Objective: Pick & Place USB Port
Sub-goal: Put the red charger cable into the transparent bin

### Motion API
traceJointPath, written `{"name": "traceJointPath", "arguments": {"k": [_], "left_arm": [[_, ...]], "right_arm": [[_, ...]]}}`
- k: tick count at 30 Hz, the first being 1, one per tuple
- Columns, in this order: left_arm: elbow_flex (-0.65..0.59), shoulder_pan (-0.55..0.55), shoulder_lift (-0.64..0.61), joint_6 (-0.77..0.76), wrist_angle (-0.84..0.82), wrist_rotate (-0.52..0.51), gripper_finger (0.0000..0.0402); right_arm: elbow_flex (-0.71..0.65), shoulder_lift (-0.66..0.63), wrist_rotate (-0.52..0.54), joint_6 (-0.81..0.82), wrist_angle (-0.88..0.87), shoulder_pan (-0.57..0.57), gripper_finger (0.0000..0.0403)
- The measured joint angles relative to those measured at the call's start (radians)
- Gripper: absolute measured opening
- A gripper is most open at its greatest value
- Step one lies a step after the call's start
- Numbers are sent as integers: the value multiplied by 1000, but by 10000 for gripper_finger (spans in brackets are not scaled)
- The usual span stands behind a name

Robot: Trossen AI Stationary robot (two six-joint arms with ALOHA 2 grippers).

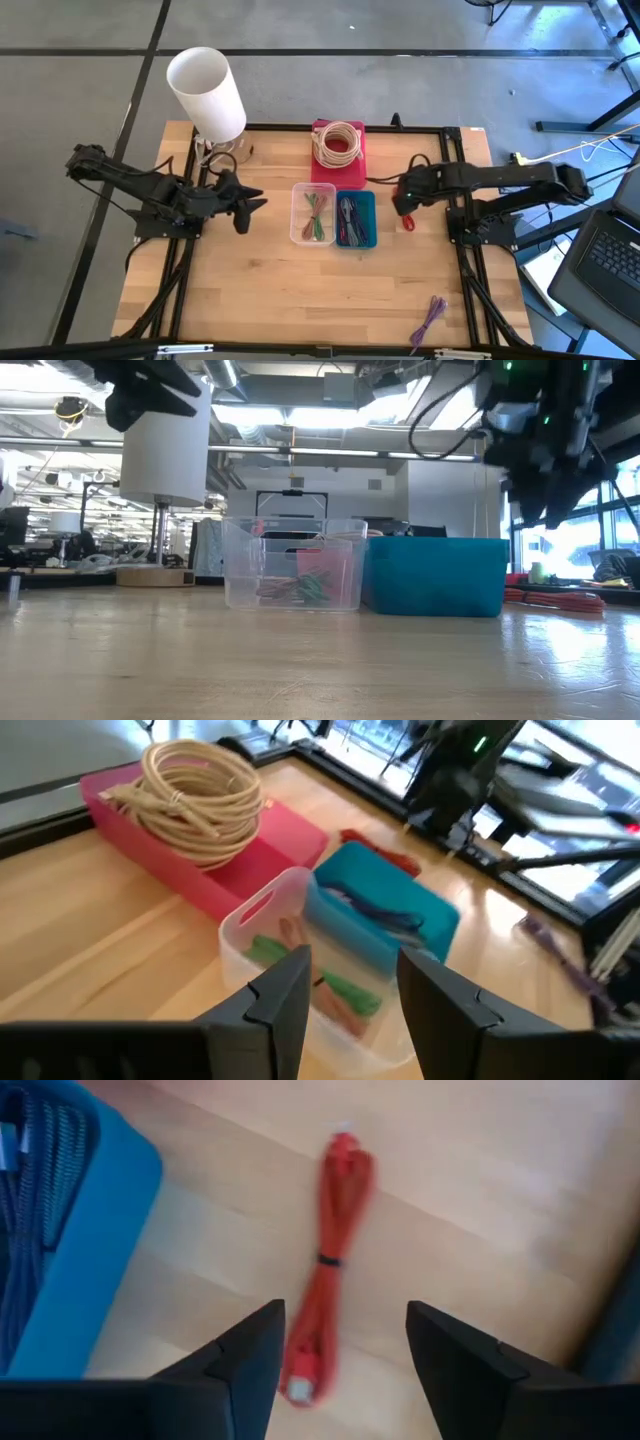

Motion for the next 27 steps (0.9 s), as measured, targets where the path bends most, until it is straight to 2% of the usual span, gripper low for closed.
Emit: {"name": "traceJointPath", "arguments": {"k": [5, 13, 18, 22, 27], "left_arm": [[0, 0, 0, 3, 54, -1, 143], [0, 0, 0, 3, 81, -14, 143], [0, 0, 0, 3, 119, -46, 143], [0, 0, 0, 3, 139, -60, 143], [0, 0, 0, 3, 150, -63, 143]], "right_arm": [[-133, 28, -10, 5, 222, 0, 215], [-285, 98, -14, 13, 448, 0, 216], [-328, 148, -7, 17, 531, 1, 204], [-327, 161, 3, 17, 524, 1, 150], [-320, 133, -6, 26, 508, 0, 31]]}}
